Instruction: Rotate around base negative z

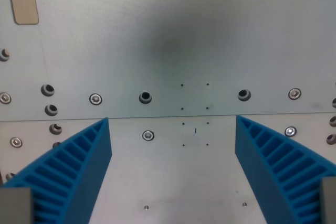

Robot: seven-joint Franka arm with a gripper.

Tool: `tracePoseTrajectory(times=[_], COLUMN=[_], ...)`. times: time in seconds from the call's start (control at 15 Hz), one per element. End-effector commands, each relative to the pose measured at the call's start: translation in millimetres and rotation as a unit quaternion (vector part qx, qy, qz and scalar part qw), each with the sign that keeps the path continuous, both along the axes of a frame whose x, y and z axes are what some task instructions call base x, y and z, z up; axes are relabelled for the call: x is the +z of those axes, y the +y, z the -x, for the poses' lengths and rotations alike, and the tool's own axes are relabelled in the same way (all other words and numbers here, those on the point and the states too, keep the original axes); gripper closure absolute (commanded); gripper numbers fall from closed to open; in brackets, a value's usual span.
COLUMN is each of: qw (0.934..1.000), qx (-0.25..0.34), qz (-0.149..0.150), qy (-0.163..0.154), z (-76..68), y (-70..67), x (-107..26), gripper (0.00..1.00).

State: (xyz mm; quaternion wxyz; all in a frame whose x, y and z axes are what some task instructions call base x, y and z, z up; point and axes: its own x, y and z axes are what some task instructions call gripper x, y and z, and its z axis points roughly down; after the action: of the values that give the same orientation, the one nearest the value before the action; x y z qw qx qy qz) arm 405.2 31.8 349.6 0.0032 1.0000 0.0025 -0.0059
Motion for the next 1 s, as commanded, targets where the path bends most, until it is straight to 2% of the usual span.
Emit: tracePoseTrajectory(times=[0.07,1.0], qw=[0.9979,0.9874], qx=[-0.065,-0.158], qz=[-0.001,-0.001], qy=[-0.003,-0.003], z=[0.4,0.4], y=[0.0,0.0], x=[2.5,2.5], gripper=[0.0,0.0])
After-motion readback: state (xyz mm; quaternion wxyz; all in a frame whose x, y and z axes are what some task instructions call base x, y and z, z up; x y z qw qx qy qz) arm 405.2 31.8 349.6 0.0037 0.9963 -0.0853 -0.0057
